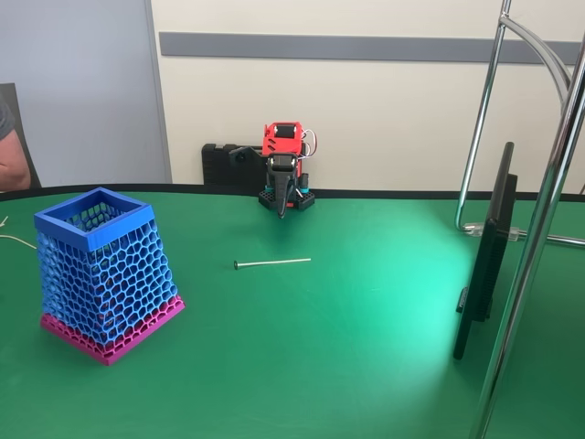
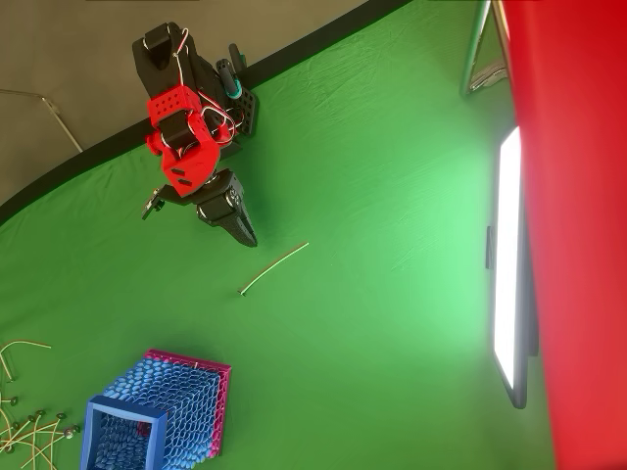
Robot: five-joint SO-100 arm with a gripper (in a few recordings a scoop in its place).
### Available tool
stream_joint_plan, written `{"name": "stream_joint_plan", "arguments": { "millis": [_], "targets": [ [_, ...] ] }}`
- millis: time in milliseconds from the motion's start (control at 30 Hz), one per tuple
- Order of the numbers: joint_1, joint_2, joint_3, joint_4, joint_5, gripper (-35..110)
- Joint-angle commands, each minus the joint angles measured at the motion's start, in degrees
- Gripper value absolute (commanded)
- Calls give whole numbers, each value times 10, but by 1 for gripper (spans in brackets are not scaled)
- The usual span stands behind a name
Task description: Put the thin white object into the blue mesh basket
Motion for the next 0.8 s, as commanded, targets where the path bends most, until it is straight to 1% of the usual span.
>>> {"name": "stream_joint_plan", "arguments": {
  "millis": [0, 767],
  "targets": [
    [-11, 4, 4, 4, 28, 1],
    [-11, 4, 4, 4, 33, 1]
  ]
}}
